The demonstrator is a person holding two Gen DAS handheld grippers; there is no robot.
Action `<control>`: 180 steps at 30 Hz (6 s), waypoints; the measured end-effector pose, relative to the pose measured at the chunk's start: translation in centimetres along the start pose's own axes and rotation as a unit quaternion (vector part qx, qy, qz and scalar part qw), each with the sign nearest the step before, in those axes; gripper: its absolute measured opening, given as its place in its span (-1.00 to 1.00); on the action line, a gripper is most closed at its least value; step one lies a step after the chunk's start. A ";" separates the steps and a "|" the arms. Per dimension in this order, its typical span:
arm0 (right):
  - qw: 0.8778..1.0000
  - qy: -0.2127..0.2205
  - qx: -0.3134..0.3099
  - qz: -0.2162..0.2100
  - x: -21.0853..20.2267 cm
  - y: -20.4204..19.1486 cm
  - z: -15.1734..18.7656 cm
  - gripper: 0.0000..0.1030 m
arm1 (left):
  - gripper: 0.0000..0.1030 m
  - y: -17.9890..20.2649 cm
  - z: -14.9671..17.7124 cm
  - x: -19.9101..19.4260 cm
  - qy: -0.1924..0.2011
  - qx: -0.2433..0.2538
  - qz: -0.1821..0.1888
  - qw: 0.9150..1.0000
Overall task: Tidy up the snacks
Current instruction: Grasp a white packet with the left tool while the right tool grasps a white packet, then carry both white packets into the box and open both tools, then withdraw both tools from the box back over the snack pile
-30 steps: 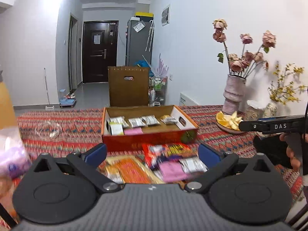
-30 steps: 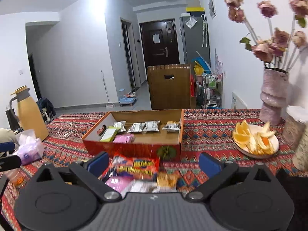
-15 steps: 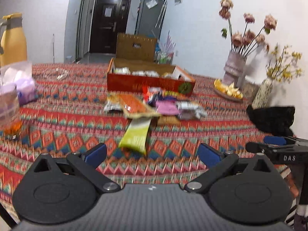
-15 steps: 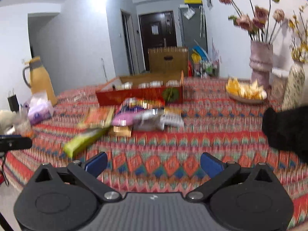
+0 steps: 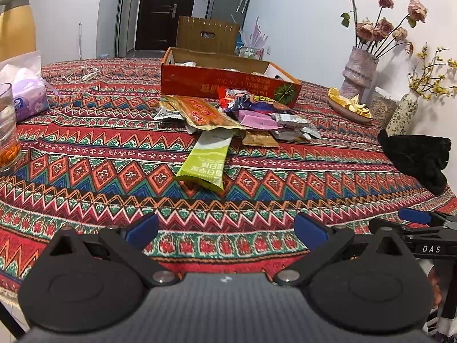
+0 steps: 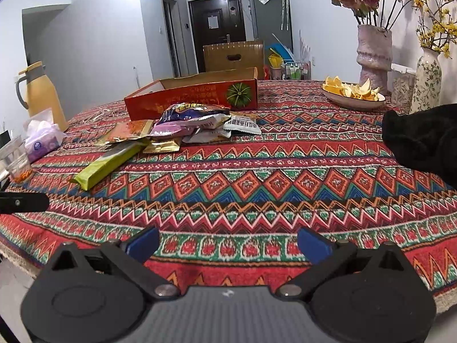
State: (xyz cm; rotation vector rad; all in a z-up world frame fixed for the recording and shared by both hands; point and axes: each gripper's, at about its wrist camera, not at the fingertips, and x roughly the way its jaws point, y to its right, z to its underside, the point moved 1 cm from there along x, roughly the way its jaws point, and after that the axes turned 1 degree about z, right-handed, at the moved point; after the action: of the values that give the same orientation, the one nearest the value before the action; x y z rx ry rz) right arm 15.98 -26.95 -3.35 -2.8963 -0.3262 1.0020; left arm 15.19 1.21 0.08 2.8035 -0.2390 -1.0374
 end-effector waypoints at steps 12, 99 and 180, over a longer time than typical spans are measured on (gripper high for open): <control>0.997 0.008 0.055 -0.049 4.4 0.8 -4.6 1.00 | 0.99 -2.5 -5.3 4.3 0.027 -0.005 -0.021 0.999; 0.997 -0.022 -0.068 -0.037 5.0 -2.1 -4.8 -0.18 | -0.62 2.1 -6.4 5.1 0.019 0.030 0.078 0.996; 0.999 0.022 -0.035 0.015 -1.0 -0.9 1.7 0.87 | 0.91 0.3 1.7 -1.2 0.032 0.008 -0.022 0.999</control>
State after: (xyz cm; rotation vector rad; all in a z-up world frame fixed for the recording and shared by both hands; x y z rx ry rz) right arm 13.94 -26.29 -3.97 -2.9904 -0.3228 0.9470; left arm 13.13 0.99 -0.36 2.8639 -0.1795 -0.9568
